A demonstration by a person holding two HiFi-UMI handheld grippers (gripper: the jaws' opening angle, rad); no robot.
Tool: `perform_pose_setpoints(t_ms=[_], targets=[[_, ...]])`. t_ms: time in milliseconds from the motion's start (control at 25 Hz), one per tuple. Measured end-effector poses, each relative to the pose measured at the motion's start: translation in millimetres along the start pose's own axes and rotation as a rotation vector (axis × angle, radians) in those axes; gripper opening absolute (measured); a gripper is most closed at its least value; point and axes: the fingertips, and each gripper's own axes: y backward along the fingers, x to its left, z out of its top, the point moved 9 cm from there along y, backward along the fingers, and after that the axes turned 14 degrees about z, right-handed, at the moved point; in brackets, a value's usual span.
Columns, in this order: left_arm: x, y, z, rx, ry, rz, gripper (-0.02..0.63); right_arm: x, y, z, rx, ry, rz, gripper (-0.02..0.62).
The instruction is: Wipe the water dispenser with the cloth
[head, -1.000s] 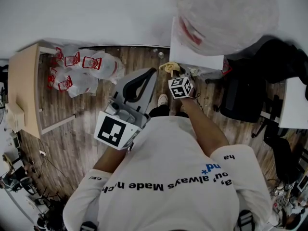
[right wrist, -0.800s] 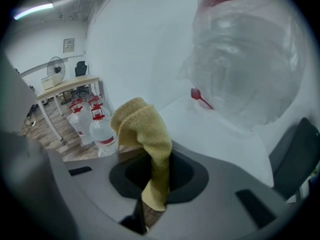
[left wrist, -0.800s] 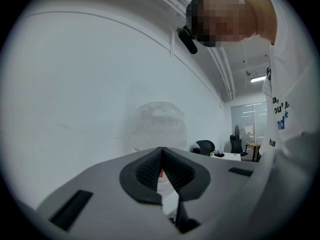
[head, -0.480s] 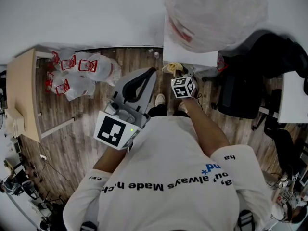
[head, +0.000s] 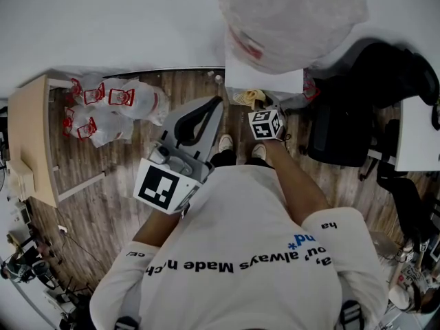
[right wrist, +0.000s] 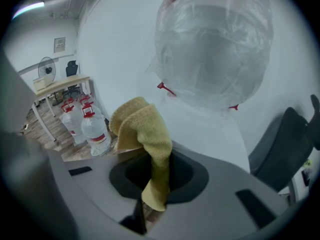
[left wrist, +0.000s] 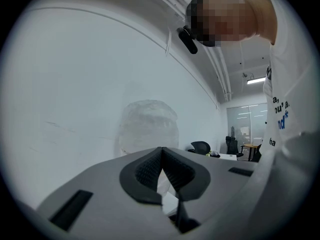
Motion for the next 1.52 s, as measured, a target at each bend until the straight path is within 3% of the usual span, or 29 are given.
perform_pose_setpoints(t_ms=[1520], targets=[[-57.7, -43.8, -3.8, 0.001, -0.010, -0.075, 0.018, -87.0, 43.6, -56.4, 0.037, -0.098, -0.078, 0.058]])
